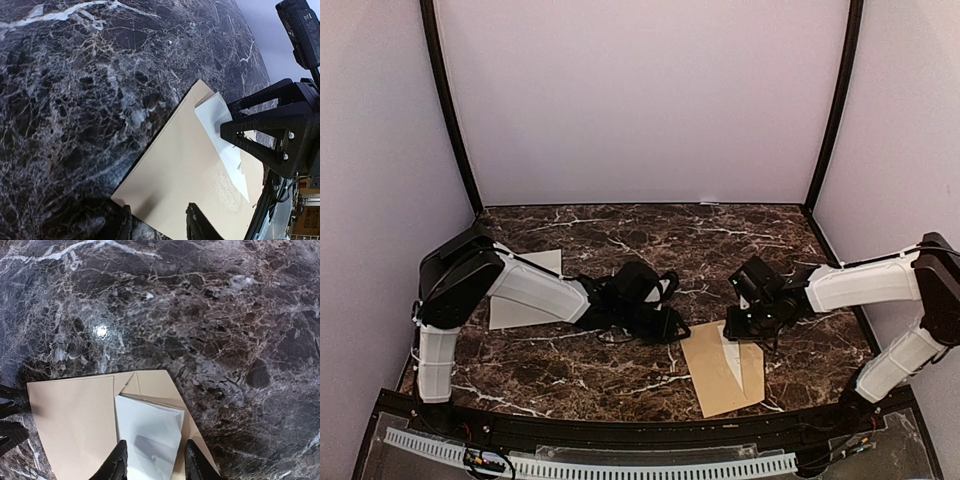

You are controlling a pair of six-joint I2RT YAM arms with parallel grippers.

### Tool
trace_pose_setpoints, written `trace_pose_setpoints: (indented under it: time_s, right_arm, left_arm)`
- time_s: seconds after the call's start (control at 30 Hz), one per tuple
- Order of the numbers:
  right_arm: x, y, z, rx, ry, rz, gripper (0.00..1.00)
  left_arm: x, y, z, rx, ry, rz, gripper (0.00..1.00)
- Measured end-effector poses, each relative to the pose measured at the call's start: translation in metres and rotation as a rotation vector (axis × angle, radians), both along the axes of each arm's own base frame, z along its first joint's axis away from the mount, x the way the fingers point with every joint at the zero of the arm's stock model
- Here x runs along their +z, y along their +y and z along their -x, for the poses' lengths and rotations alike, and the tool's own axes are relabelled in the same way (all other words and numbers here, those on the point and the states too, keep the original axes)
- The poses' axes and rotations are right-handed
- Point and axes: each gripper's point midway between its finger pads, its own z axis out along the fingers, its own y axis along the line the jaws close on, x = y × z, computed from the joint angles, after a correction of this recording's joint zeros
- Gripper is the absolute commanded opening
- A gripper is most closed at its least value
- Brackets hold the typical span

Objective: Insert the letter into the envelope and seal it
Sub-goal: Place the letter in the envelope.

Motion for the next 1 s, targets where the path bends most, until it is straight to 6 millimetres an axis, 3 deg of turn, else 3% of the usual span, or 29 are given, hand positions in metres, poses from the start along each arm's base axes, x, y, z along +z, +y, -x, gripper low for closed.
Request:
trace_pose_setpoints:
  time_s: [0.17,0.5,0.8,0.87,1.0]
  right_arm:
    - [-0.002,0.004,-0.005,0.02,-0.007,0.008,0.33]
    - [-0.004,0.012,-0.007,0.095,-0.013,0.014,0.24]
    - [-0.004,0.022,-0.008,0.142,0.0,-0.003,0.24]
    - [-0.003,0.023,-0.008,0.143,0.002,-0.001,0.27]
    - [-0.001,0.023,-0.008,0.14,0.003,0.009,0.44]
  left_arm:
    - [-0.002,-0.003,-0.003,-0.005,-0.004,-0.002,0.23]
    - [-0.005,-0.002,-0.007,-0.011,-0.003,-0.009,0.19]
    - [-0.005,-0.003,-0.011,-0.009,-0.001,-0.005,0.18]
    - [-0.005,-0.003,-0.011,-0.009,0.0,-0.006,0.17]
    - [-0.006,-0.004,-0.012,-0.011,-0.003,-0.014,0.17]
